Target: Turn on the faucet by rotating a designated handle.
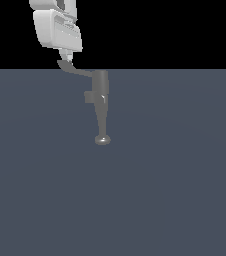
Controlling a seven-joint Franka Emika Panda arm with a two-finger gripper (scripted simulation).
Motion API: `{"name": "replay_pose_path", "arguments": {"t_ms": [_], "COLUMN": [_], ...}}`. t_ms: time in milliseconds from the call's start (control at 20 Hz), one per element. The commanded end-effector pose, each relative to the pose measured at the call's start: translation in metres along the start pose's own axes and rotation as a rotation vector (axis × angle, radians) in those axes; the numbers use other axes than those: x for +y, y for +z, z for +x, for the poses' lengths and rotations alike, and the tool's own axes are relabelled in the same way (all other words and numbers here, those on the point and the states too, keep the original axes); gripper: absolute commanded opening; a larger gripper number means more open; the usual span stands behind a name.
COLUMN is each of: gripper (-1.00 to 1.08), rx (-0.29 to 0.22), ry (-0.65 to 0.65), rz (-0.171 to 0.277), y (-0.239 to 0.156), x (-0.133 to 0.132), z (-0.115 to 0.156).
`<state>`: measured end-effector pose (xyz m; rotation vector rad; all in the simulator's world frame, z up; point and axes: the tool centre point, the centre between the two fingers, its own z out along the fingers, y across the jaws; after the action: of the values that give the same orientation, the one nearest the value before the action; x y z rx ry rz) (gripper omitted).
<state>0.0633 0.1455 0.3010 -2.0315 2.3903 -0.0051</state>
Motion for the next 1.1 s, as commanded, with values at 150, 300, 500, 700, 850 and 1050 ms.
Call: {"name": "replay_pose_path", "arguments": {"t_ms": [150, 300, 500, 700, 850, 1050], "gripper": [-1.0, -1.0, -1.0, -1.0, -1.0, -1.0], "rx": [0.001, 0.001, 0.001, 0.001, 0.001, 0.001], "ry": [-0.004, -0.004, -0.004, 0.002, 0.001, 0.001], "rz": [-0.006, -0.006, -0.006, 0.0, -0.001, -0.001], "y": [0.001, 0.001, 0.001, 0.0, 0.0, 0.0], "x": [0.016, 0.023, 0.033, 0.031, 0.037, 0.045], "z": [-0.002, -0.001, -0.001, 0.006, 0.011, 0.018]}}
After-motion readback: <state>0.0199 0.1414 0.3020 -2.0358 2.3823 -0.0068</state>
